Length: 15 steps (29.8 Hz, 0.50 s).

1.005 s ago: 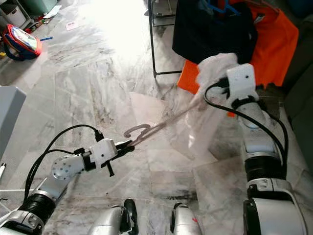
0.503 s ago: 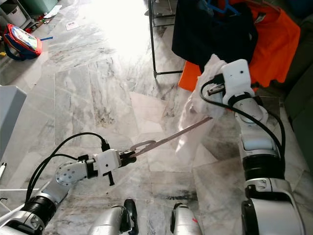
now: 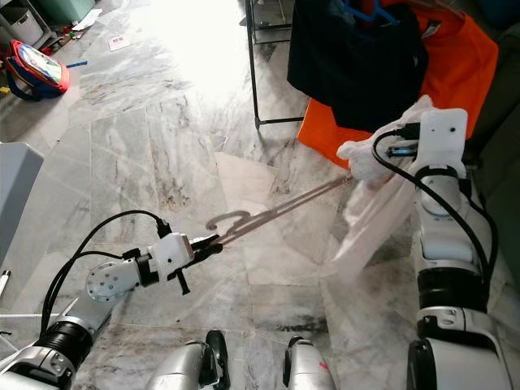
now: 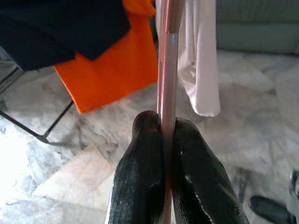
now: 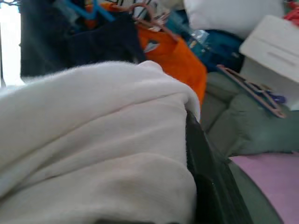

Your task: Hang hanger

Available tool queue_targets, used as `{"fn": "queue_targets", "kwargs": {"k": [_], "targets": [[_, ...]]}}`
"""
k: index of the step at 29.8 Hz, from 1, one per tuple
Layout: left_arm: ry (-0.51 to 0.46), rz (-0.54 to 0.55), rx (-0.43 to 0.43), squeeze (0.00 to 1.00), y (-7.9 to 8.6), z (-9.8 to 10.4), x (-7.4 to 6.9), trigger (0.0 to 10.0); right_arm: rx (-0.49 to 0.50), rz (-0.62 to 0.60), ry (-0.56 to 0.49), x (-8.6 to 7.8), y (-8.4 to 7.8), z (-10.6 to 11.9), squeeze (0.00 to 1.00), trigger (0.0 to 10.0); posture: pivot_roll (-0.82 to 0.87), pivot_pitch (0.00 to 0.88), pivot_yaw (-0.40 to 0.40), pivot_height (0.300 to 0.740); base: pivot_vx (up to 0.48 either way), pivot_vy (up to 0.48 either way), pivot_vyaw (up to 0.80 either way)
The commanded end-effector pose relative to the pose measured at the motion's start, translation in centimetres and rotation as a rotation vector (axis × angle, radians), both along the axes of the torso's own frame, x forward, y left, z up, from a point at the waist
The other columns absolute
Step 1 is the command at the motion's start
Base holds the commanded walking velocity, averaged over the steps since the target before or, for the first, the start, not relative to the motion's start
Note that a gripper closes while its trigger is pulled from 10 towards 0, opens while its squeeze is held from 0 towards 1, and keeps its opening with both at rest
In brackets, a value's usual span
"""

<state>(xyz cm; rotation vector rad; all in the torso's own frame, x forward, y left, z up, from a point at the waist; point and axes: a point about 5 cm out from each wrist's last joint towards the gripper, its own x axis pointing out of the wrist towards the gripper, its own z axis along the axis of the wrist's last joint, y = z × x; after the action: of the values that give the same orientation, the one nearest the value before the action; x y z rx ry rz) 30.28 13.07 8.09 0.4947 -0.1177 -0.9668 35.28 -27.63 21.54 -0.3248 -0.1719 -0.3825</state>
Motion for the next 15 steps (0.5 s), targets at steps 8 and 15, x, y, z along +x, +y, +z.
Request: {"fn": "queue_targets", "kwargs": {"k": [8,15], "targets": [[0.048,0.012,0.026,0.0,0.4,-1.0,-0.3,0.0,-0.007,0.016,-0.066,-0.5,0.7,0.6,0.0,0.0,-0.1,0.253,0.079,0.74,0.0,0.0,0.0],[0.067,-0.093,0.14,0.0,-1.4,-2.7,-1.6,0.0,0.091,0.193,-0.159,1.2,4.7,3.4,0.0,0.0,-0.11,0.256,0.081,0.74,0.0,0.0,0.0]]}}
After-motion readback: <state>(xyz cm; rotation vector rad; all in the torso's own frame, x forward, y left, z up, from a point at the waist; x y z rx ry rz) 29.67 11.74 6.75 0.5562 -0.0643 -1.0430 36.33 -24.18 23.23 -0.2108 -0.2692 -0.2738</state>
